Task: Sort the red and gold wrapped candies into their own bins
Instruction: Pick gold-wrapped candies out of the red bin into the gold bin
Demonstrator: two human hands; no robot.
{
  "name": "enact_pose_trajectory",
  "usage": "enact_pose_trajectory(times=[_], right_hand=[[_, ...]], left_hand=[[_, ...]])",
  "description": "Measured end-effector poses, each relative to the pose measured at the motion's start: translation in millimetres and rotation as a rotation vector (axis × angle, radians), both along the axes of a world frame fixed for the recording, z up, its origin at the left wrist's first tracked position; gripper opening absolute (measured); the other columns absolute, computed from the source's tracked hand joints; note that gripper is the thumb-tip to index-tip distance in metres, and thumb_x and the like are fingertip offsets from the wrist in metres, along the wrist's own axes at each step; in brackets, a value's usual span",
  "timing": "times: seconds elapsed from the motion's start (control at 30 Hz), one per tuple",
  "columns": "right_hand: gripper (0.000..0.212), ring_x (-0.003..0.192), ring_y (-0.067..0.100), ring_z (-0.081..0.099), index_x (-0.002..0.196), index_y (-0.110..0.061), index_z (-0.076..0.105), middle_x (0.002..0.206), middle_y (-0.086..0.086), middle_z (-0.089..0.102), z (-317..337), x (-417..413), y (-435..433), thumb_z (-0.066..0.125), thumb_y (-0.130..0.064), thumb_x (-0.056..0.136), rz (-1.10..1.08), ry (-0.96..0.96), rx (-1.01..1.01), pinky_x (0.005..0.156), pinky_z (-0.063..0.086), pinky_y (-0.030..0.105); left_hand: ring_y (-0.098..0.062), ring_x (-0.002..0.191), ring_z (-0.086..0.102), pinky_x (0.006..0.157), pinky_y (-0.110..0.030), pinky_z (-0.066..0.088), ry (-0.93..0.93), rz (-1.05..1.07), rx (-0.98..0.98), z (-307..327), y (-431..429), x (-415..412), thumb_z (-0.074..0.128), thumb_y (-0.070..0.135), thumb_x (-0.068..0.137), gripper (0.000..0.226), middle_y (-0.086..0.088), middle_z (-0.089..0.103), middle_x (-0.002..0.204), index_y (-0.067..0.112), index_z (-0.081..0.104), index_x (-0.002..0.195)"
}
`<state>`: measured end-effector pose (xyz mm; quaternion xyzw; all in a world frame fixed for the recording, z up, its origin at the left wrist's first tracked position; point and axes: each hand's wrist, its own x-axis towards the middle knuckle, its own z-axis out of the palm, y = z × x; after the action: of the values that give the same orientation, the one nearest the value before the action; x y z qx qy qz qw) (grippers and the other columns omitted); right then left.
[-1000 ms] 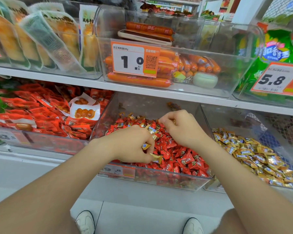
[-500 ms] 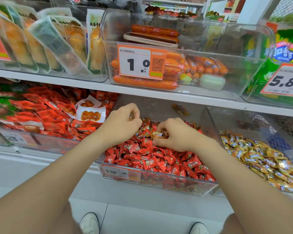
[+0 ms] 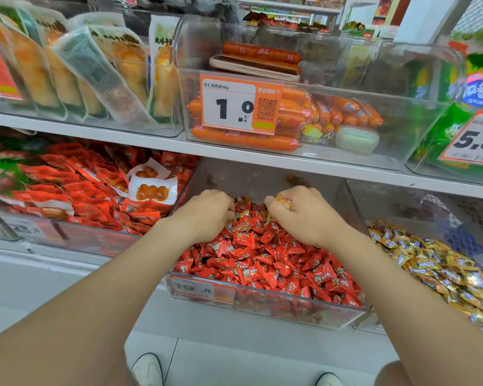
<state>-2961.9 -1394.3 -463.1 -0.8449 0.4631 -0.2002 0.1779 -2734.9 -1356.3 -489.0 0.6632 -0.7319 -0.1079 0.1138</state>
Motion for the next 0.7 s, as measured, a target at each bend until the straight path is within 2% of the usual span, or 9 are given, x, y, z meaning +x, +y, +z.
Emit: enact_pose_trajectory(times=[0.07,0.17,0.23,0.27,0.37,0.43,0.5,0.57,0.7], right_hand=[[0.053,0.06,0.019,0.058,0.066,-0.013,0.056,0.057,0.0,0.06,-3,1,-4,0.051,-0.05,0.104,0.024,0.002,-0.021,0.063,0.05,0.039],[0.023,0.065,0.001,0.065,0.096,-0.023,0.075,0.074,-0.006,0.075,-9,4,-9,0.055,-0.031,0.105,0.078,-0.004,0.001,0.067,0.052,0.028],[0.03,0.064,-0.004,0.063,0.123,-0.03,0.071,0.078,-0.009,0.075,-11,8,-11,0.049,-0.019,0.105,0.11,-0.019,0.004,0.063,0.045,0.015],[0.038,0.059,-0.001,0.062,0.131,-0.034,0.067,0.074,-0.009,0.073,-12,9,-12,0.046,-0.016,0.105,0.116,-0.031,0.016,0.058,0.043,0.014],[0.043,0.053,0.003,0.052,0.131,-0.039,0.068,0.06,-0.016,0.054,-13,17,-20,0.042,-0.016,0.105,0.068,0.026,0.034,0.061,0.042,0.026],[0.037,0.079,0.013,0.063,0.128,-0.041,0.069,0.081,-0.017,0.064,-15,22,-26,0.04,-0.029,0.107,0.046,0.167,-0.016,0.078,0.051,0.033],[0.034,0.106,0.027,0.067,0.128,-0.042,0.066,0.112,-0.005,0.073,-18,27,-30,0.04,-0.045,0.106,0.037,0.283,-0.055,0.09,0.057,0.045],[0.033,0.111,0.029,0.066,0.128,-0.041,0.066,0.12,0.0,0.071,-17,33,-34,0.044,-0.052,0.106,0.064,0.336,-0.046,0.09,0.058,0.048],[0.031,0.113,0.026,0.064,0.135,-0.045,0.063,0.127,-0.002,0.069,-13,49,-38,0.053,-0.042,0.106,0.234,0.44,0.028,0.094,0.056,0.047]], left_hand=[[-0.029,0.106,0.063,0.095,-0.045,0.053,-0.009,-0.026,0.075,0,0,-1,0.06,0.034,0.105,0.026,-0.006,0.062,0.117,0.017,0.075,0.117],[-0.031,0.103,0.059,0.093,-0.043,0.05,-0.011,-0.039,0.147,-2,1,2,0.065,0.044,0.1,0.029,-0.005,0.054,0.105,0.016,0.072,0.101],[-0.033,0.095,0.06,0.085,-0.04,0.049,-0.008,-0.034,0.179,-2,3,2,0.066,0.044,0.1,0.037,-0.005,0.051,0.093,0.012,0.061,0.083],[-0.033,0.091,0.059,0.081,-0.039,0.048,-0.003,-0.029,0.189,-1,4,2,0.066,0.043,0.101,0.039,-0.006,0.049,0.091,0.013,0.055,0.078],[-0.03,0.099,0.056,0.082,-0.035,0.044,-0.009,-0.04,0.196,2,9,-1,0.064,0.039,0.102,0.029,-0.006,0.047,0.101,0.016,0.053,0.09],[-0.026,0.104,0.053,0.085,-0.035,0.044,0.018,-0.062,0.178,5,12,-2,0.065,0.037,0.102,0.023,-0.002,0.047,0.105,0.018,0.052,0.099],[-0.021,0.1,0.05,0.082,-0.034,0.042,0.042,-0.08,0.131,8,15,-2,0.064,0.035,0.102,0.023,0.002,0.045,0.1,0.018,0.049,0.101],[-0.02,0.097,0.05,0.079,-0.036,0.042,0.052,-0.092,0.079,9,17,-3,0.063,0.029,0.103,0.021,0.0,0.049,0.099,0.015,0.046,0.103],[-0.027,0.083,0.06,0.075,-0.052,0.053,0.12,-0.059,0.019,7,15,-2,0.056,0.014,0.099,0.011,-0.006,0.059,0.093,0.016,0.045,0.099]])
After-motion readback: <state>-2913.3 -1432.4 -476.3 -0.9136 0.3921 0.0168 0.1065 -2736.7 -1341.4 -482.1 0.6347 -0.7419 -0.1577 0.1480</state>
